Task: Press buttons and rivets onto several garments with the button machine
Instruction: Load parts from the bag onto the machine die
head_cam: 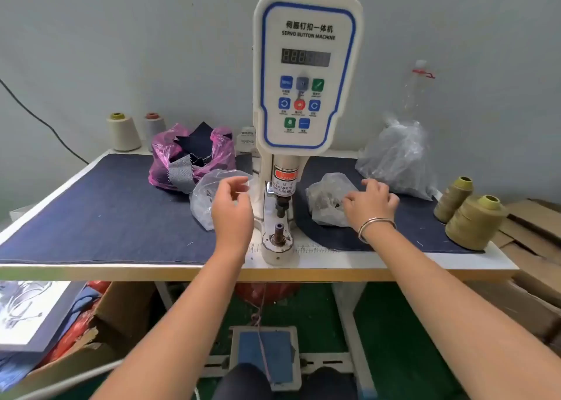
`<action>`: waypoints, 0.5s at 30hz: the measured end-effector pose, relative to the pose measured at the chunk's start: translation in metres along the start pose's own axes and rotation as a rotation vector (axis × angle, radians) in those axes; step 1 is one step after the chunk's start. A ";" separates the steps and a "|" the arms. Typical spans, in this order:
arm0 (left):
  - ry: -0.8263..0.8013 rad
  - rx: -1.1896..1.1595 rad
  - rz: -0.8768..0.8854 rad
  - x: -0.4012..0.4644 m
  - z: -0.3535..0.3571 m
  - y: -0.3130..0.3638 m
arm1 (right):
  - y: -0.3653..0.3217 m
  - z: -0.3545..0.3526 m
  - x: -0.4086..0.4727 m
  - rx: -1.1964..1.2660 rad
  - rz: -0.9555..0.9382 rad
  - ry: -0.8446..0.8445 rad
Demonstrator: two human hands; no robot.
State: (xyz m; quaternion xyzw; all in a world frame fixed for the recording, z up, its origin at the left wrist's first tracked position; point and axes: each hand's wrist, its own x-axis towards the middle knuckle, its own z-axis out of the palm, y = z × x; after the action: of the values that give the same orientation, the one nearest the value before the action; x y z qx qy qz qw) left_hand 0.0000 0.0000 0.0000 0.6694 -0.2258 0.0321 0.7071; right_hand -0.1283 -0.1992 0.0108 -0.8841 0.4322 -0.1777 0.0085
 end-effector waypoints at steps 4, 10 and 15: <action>-0.028 0.224 -0.043 0.019 -0.006 -0.023 | -0.004 0.016 0.020 -0.334 -0.089 -0.167; 0.162 0.120 -0.182 0.029 0.019 -0.030 | -0.021 0.035 0.034 -0.419 -0.123 -0.169; -0.102 0.495 0.147 0.034 0.021 -0.040 | -0.026 0.040 0.037 -0.514 -0.194 -0.120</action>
State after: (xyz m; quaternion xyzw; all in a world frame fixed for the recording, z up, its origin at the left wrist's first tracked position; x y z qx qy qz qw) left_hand 0.0385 -0.0327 -0.0255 0.8045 -0.2944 0.1037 0.5052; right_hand -0.0749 -0.2174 -0.0104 -0.9035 0.3751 -0.0095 -0.2072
